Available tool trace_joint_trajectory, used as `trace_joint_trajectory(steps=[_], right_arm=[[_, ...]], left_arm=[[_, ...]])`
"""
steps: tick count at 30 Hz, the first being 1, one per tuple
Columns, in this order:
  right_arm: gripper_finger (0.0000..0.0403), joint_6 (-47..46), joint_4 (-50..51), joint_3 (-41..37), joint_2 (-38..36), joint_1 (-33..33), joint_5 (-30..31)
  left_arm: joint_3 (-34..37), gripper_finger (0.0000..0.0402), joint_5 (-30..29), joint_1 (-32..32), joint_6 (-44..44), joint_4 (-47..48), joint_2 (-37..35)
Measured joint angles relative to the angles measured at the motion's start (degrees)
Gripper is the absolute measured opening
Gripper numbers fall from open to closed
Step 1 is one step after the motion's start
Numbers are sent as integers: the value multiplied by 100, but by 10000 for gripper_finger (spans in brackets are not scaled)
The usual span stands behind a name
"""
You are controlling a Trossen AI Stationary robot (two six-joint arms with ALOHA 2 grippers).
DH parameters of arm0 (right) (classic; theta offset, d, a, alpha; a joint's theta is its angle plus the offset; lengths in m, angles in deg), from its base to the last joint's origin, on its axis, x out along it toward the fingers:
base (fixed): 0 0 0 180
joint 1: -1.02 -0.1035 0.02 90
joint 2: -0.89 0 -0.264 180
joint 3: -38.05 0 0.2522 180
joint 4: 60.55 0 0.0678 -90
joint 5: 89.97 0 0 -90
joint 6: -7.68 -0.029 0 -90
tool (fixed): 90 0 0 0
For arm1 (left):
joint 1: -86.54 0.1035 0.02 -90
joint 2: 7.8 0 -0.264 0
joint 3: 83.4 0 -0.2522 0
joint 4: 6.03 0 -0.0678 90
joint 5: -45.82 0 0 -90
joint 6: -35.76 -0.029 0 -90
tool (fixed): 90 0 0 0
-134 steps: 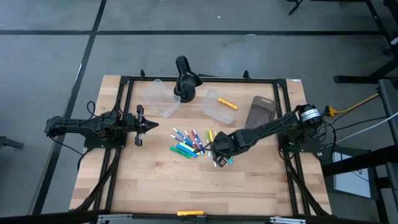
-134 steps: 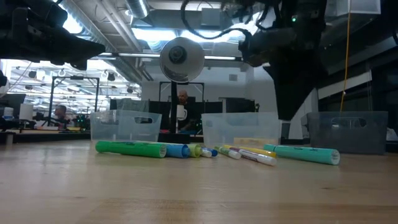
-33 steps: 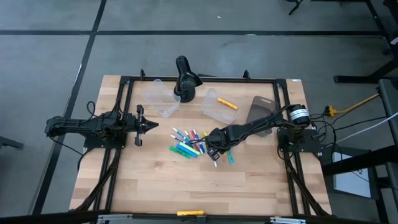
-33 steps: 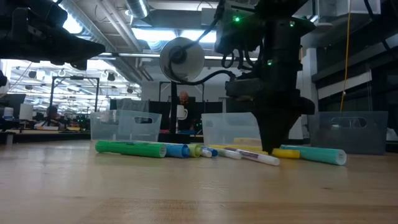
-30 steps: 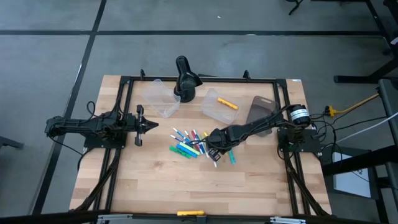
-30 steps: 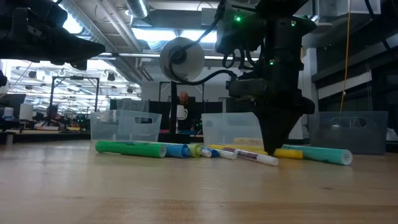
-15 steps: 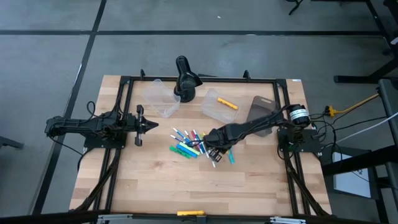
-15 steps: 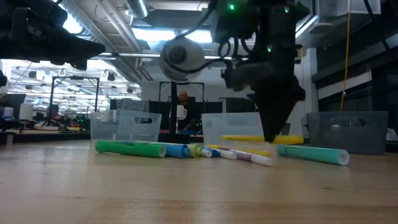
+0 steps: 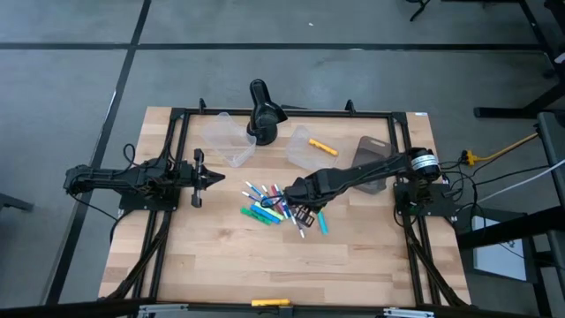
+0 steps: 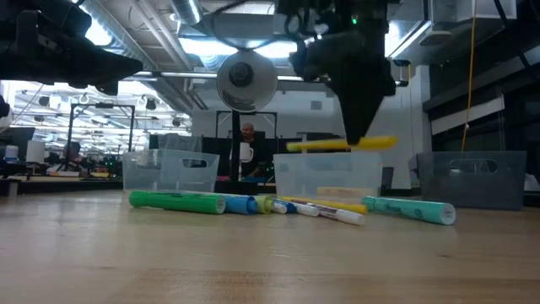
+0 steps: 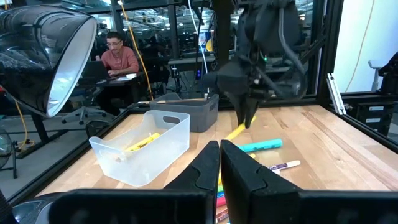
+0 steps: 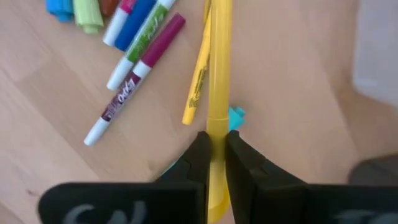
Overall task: Pick & Place Markers
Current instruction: Put the right yellow pen in the gray bin
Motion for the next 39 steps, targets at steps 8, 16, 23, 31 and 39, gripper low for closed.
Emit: trace_joint_trajectory(steps=[8, 16, 23, 31, 39], right_arm=[[18, 209, 890, 726, -16, 0, 372], [9, -84, 1382, 705, -326, 2, 641], [7, 660, 1538, 542, -323, 2, 931], [28, 2343, 1291, -278, -331, 113, 1236], [95, 3591, -5, -1383, -566, 339, 797]], left_arm=[[-1, 11, 0, 0, -1, -1, 0], [-1, 9, 0, 0, 0, -1, 0], [0, 13, 0, 0, 0, 1, 1], [0, 8, 0, 0, -2, -1, 1], [0, 9, 0, 0, 0, 1, 1]])
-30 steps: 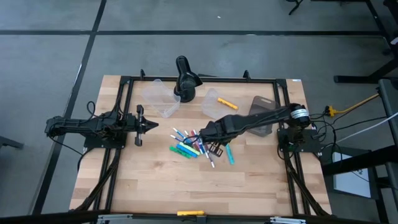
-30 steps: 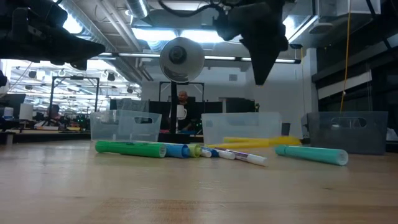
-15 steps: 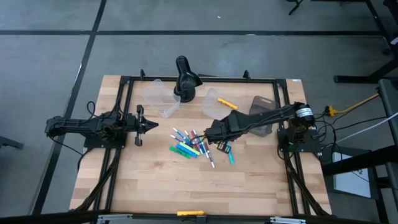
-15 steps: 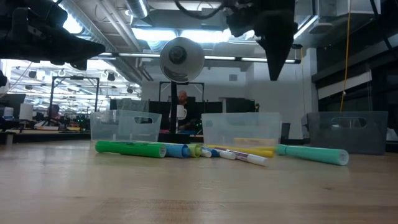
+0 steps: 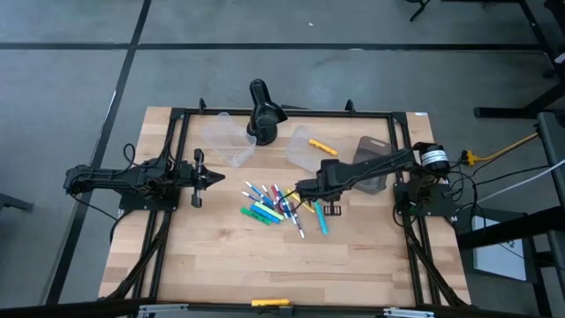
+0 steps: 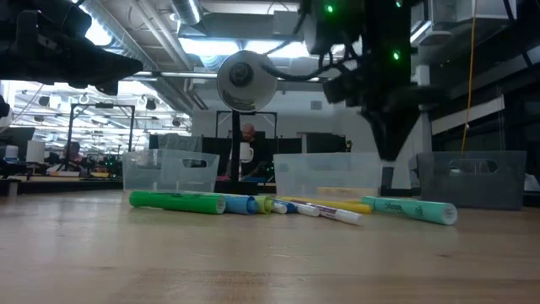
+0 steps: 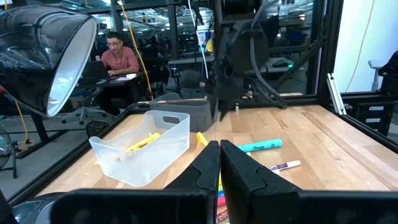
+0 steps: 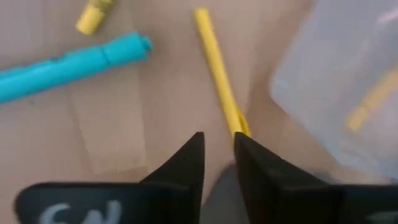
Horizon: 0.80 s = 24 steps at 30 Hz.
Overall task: Pick & Place Markers
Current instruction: Put the right yellow pen in the gray bin
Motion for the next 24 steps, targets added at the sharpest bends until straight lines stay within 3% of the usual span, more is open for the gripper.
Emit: trace_joint_trajectory(steps=[4, 8, 12, 17, 24], right_arm=[[143, 826, -917, -682, -202, -2, -78], [167, 1384, -1515, -1198, -274, -2, -170], [167, 1708, -1935, -1520, -278, 88, -123], [158, 1911, -2027, -1594, -284, 218, 384], [153, 1932, -1937, -1594, -324, 463, 8]], left_arm=[[0, 12, -1, 0, 0, -1, 0], [-1, 12, -1, 0, -1, -1, 0], [-2, 9, -2, 0, -2, -2, -1], [-1, 10, -2, 0, -2, -2, -2], [0, 9, -1, 0, 0, -2, -1]])
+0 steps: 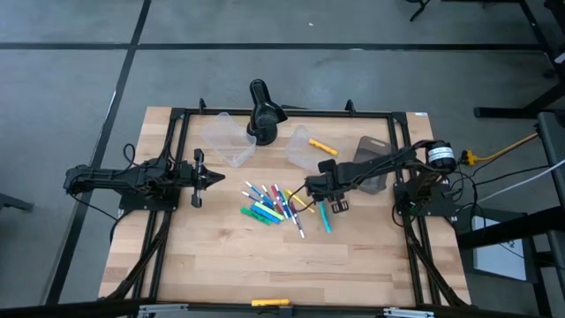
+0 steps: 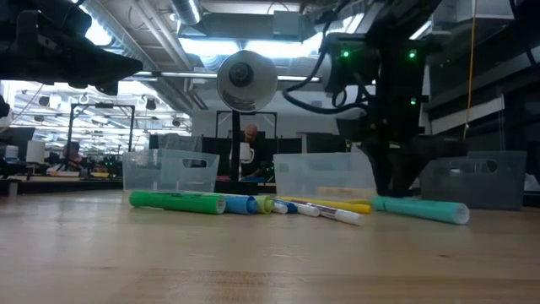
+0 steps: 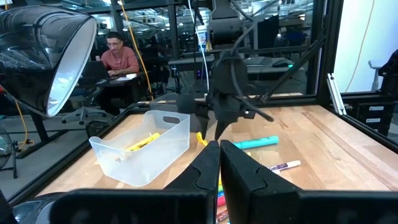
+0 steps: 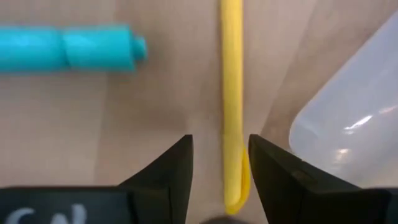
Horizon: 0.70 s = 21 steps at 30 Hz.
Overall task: Pick & Place Markers
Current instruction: Put the right yellow pen in the gray bin
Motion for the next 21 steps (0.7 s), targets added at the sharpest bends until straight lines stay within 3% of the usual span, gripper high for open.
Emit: trace_joint_trajectory(steps=[8, 16, 21], right_arm=[[152, 318, -269, -223, -11, 268, -24], [150, 346, -497, -439, -26, 384, -509], [118, 340, -490, -445, -17, 387, -687]], left_arm=[[-1, 12, 0, 0, 0, 1, 2], [0, 10, -1, 0, 0, 0, -1], [-1, 9, 0, 0, 0, 0, -1]])
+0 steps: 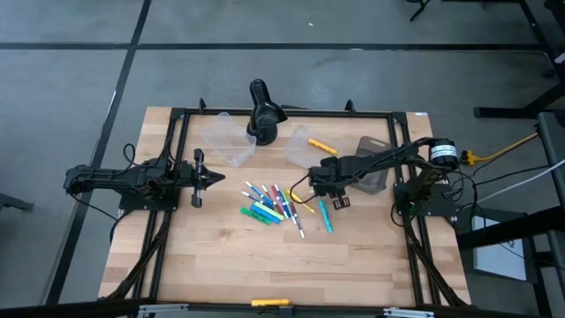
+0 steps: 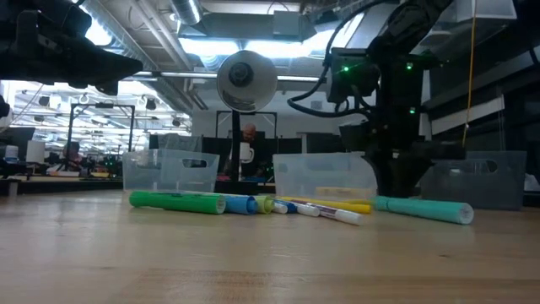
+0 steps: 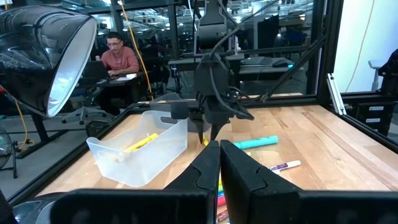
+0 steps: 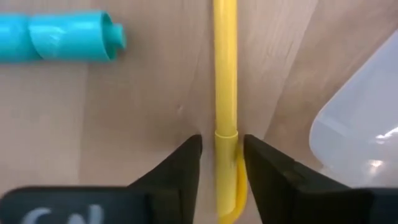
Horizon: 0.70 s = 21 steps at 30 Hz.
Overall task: Pick & Place Markers
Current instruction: Put the right yellow pen in the gray bin
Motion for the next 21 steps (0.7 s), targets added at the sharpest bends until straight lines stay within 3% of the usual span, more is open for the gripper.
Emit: trace_joint_trajectory(steps=[7, 15, 21], right_arm=[[34, -235, -33, -12, 7, -78, -37], [34, -709, 103, 113, 28, -261, 230], [33, -870, 150, 357, -124, -387, -81]], left_arm=[[-1, 10, 1, 0, 0, 0, 2], [-1, 11, 1, 0, 0, 0, 0], [1, 12, 1, 0, -1, 0, 0]])
